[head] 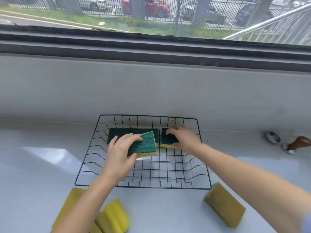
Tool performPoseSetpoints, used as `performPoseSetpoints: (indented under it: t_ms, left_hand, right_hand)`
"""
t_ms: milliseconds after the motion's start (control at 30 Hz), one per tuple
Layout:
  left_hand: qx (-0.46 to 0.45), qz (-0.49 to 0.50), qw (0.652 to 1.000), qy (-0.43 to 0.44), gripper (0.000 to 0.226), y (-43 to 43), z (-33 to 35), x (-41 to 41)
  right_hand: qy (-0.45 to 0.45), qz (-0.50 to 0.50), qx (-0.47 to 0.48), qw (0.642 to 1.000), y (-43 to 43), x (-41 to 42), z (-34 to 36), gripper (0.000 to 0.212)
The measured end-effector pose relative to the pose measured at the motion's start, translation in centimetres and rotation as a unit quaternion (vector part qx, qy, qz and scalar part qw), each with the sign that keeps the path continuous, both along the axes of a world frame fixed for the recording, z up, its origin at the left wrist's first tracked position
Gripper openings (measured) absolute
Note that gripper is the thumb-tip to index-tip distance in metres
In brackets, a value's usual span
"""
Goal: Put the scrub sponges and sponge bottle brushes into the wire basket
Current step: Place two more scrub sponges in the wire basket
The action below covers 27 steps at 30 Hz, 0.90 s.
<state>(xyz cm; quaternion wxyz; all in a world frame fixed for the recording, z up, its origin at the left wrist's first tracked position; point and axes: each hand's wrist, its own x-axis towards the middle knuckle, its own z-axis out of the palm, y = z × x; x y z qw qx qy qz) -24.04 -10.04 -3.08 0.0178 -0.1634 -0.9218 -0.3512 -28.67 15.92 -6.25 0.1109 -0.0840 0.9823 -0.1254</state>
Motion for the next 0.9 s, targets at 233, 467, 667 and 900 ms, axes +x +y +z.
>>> performPoseSetpoints:
  t_ms: [233,467,667,900]
  left_hand:
    - [-0.003,-0.02,1.0,-0.003,0.047,2.2,-0.3,-1.3]
    - [-0.029,-0.053,0.998,0.03,0.048,6.0,-0.1,-3.2]
    - [-0.065,-0.122,0.99,0.039,0.047,10.6,-1.5,-5.2]
    - [-0.097,-0.142,0.985,0.033,0.035,11.6,-3.8,-7.1]
  right_hand:
    - [-0.014,0.002,-0.037,0.999,0.3,0.0,0.5,0.045]
    - [0.064,-0.027,-0.298,0.952,0.9,1.7,5.4,0.026]
    - [0.088,0.005,-0.188,0.978,3.3,3.0,3.9,0.037]
    - [0.071,-0.068,-0.135,0.986,4.1,2.2,1.5,0.037]
